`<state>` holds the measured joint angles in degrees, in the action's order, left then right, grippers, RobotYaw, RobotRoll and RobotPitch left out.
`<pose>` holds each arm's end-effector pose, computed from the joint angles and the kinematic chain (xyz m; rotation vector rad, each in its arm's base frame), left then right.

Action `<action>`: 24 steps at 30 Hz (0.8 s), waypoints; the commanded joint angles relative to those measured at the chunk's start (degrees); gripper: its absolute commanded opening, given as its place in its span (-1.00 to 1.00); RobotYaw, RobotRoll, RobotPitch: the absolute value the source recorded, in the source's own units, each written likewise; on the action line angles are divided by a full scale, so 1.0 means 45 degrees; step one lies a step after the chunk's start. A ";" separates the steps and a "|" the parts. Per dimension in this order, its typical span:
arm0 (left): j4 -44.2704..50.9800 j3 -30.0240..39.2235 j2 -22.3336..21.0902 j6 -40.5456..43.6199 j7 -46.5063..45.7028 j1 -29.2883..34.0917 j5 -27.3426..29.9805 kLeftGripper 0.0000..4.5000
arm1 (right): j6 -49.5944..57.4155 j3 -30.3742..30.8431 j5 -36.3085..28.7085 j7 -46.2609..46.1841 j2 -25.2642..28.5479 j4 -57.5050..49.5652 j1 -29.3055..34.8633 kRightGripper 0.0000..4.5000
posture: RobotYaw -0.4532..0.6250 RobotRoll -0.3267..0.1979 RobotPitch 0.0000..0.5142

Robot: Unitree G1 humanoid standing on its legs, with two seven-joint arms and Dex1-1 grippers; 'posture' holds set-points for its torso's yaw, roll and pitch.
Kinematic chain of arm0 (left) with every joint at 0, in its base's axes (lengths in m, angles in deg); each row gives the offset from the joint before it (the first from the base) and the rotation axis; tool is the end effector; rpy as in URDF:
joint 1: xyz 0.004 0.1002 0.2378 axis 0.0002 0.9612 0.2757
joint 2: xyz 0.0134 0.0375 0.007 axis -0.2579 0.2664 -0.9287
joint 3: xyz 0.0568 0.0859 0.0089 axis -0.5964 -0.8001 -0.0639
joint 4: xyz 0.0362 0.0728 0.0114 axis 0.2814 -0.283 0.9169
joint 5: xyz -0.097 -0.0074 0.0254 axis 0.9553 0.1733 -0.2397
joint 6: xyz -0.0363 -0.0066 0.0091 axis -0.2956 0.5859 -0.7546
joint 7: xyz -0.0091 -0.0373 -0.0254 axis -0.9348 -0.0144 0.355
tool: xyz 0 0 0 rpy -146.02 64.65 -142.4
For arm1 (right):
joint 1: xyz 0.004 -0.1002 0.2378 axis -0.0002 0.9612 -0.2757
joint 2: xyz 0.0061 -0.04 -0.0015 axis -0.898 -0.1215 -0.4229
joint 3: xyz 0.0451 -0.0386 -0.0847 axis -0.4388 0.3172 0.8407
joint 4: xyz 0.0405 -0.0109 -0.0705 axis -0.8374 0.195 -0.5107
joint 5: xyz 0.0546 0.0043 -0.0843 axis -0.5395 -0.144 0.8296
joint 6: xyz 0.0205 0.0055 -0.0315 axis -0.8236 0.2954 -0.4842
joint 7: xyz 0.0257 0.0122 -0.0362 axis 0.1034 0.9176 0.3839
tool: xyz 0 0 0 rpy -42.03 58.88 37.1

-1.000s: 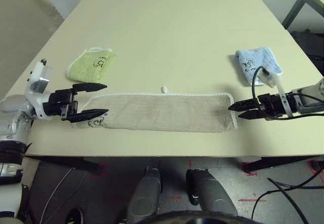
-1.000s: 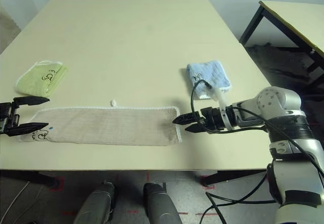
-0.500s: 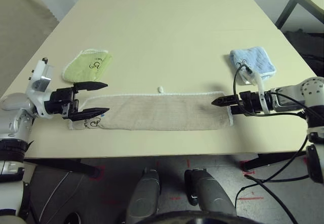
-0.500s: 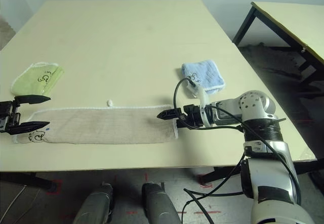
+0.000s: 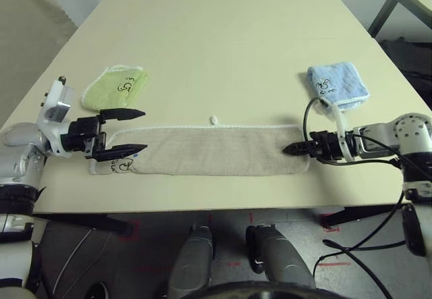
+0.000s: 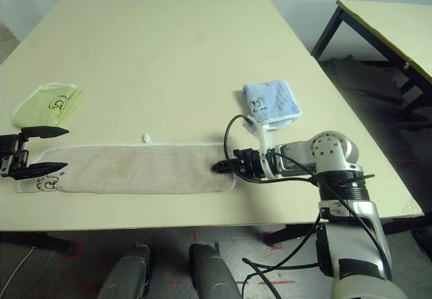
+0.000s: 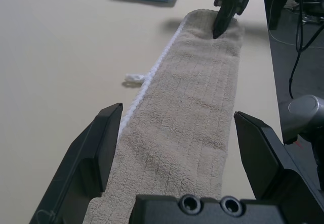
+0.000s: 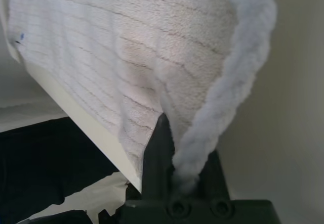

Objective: Fold the towel and set it aside.

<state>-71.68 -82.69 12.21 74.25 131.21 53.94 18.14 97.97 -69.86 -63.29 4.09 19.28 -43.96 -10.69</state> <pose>0.2415 0.3625 0.1755 0.2999 0.0467 -1.2451 0.2697 -0.2358 0.1449 0.4950 1.1514 0.6781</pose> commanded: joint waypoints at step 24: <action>0.0285 -0.0146 0.0224 -0.0399 0.0062 0.0542 -0.0254 1.00 | 0.0078 0.4421 0.5471 0.8150 0.5716 -0.3321 -0.2887 -0.98 | -0.09 0.25 -0.43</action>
<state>-70.61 -82.71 13.00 73.37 131.21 56.15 17.90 95.45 -49.20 -37.39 39.65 45.51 -55.91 -22.07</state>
